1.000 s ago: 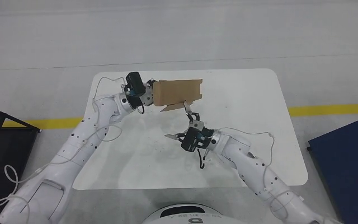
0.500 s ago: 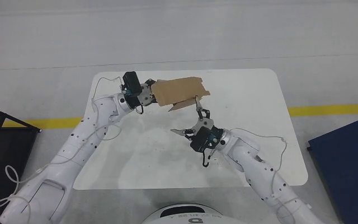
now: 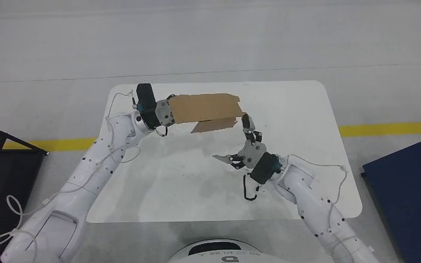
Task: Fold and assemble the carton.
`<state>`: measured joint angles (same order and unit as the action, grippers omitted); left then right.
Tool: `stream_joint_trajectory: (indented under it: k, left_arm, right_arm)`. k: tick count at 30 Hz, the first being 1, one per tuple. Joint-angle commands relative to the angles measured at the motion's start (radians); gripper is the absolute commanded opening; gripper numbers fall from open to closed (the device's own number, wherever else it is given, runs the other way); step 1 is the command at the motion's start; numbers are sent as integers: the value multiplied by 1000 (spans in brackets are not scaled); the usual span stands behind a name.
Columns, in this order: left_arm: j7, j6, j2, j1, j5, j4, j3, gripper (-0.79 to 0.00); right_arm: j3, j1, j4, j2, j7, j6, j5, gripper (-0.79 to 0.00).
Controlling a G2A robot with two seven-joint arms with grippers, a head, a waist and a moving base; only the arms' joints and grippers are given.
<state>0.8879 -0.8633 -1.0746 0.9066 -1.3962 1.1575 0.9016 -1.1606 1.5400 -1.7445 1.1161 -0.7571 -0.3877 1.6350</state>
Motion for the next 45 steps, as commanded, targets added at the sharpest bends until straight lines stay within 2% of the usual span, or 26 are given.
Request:
stream_joint_trajectory:
  k: [1, 5, 9, 13, 16, 22, 23, 24, 27, 30, 33, 36, 45]
  left_arm:
    - [39, -30, 3, 2, -4, 2, 2, -785]
    - [13, -56, 19, 24, 65, 61, -14, -785]
    - [-25, -94, 48, 26, 62, 84, -24, -785]
    - [-48, -118, 63, 24, 121, 108, -66, -785]
    - [-68, -138, 66, 9, 147, 98, -101, -785]
    - [-68, -137, 68, -10, 171, 72, -150, -785]
    - [-64, -133, 69, -11, 172, 69, -155, -785]
    - [-59, -129, 70, -13, 175, 67, -159, -785]
    - [-48, -117, 76, -15, 183, 71, -168, -785]
    - [-44, -114, 84, -16, 187, 80, -179, -785]
    - [-42, -111, 90, -20, 192, 88, -192, -785]
    - [-44, -113, 95, -26, 198, 96, -206, -785]
    - [-37, -106, 105, -45, 207, 110, -247, -785]
  right_arm:
    - [-46, 26, 2, -9, -90, -22, -16, 0]
    - [-125, 79, 12, -21, -192, -11, -41, 0]
    - [-164, 93, 35, -20, -132, 68, -85, 0]
    - [-167, 99, 6, -15, -55, 167, -59, 0]
    - [-164, 95, 7, -13, -84, 137, -94, 0]
    - [-203, 107, 36, -11, -135, 144, -188, -22]
    - [-211, 109, 43, -10, -143, 146, -206, -83]
    - [-215, 111, 46, -10, -151, 140, -220, -95]
    - [-230, 107, 68, -9, -161, 113, -264, -68]
    - [-220, 92, 70, -7, -94, 122, -245, -62]
    - [-195, 70, 61, -7, -29, 100, -181, 0]
    - [-169, 50, 58, -5, 13, 84, -142, 0]
    - [-114, 16, 56, -4, 23, 12, -72, 0]
